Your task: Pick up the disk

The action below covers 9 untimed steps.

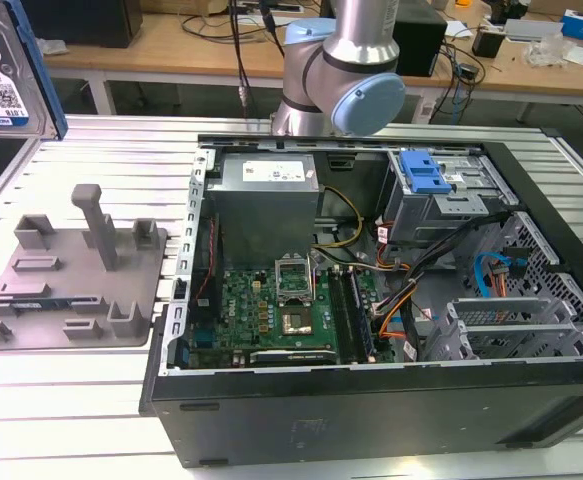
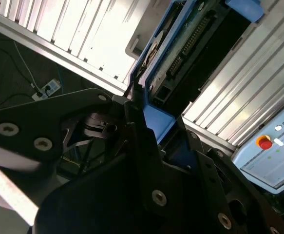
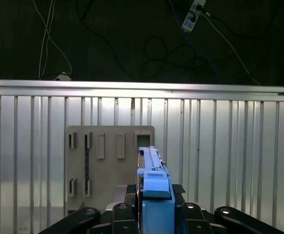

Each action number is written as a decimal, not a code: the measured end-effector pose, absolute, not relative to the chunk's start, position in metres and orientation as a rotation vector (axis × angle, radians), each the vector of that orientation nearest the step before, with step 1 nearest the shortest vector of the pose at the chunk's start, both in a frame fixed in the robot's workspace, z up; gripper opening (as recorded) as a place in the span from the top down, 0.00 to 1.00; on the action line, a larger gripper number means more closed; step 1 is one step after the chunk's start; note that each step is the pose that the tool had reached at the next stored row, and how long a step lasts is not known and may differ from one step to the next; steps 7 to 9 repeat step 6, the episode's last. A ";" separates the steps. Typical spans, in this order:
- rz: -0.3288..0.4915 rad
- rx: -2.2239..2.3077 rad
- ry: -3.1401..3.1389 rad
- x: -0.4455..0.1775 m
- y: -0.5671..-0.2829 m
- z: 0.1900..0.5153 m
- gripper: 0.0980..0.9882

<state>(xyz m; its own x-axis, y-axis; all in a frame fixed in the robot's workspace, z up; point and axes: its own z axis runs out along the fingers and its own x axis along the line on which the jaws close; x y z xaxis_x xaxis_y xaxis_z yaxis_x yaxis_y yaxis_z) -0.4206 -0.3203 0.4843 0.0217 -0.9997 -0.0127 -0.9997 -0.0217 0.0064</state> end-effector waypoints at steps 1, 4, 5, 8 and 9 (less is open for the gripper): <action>0.021 -2.242 2.194 -0.421 -0.320 0.484 0.70; 0.021 -2.242 2.194 -0.421 -0.320 0.484 0.70; 0.021 -2.242 2.194 -0.421 -0.320 0.484 0.70; 0.021 -2.242 2.194 -0.421 -0.320 0.484 0.70; 0.021 -2.242 2.194 -0.421 -0.320 0.484 0.70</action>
